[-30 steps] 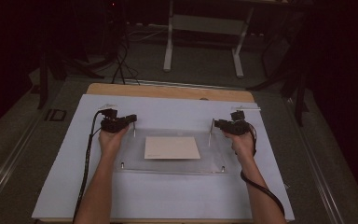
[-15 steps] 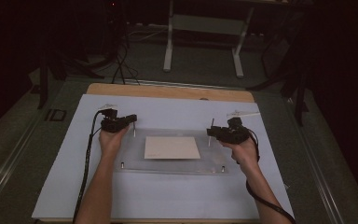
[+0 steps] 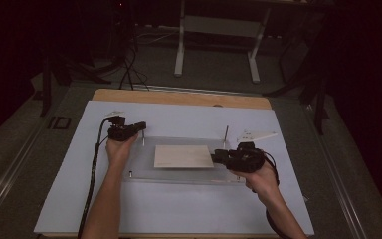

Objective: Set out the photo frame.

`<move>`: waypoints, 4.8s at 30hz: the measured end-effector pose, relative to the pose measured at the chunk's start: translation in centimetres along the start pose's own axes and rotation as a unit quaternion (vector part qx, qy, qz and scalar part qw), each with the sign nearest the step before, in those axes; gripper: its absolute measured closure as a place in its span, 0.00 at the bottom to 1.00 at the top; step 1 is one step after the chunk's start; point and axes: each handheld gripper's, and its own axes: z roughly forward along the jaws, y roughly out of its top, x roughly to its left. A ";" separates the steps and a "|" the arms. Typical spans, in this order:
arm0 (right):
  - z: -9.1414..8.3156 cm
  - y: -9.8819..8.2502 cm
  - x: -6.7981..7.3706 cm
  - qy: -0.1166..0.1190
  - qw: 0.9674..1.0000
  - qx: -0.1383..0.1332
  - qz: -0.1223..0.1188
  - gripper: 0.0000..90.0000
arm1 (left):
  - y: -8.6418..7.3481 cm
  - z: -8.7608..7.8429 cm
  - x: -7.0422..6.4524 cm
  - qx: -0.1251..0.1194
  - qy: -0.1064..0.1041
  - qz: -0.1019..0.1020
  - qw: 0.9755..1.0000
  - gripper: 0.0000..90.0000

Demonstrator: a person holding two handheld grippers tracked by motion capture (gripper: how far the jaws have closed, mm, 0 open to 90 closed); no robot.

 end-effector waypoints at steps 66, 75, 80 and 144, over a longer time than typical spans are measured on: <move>3.7 -4.1 5.8 0.002 0.999 0.005 -0.035 1.00 | 0.3 -2.4 -0.4 0.006 0.015 0.035 0.999 0.69; 3.2 -3.7 5.7 0.002 0.999 -0.002 -0.035 1.00 | -0.3 -4.3 -0.7 0.005 0.004 0.068 0.998 0.68; 3.2 -3.5 5.7 -0.001 0.999 -0.007 -0.035 1.00 | -0.3 -5.4 -0.9 -0.006 0.003 0.074 0.997 0.67; 3.2 2.0 4.0 -0.049 0.996 -0.059 -0.035 1.00 | -2.1 -10.8 -3.3 -0.021 -0.032 0.140 0.989 0.62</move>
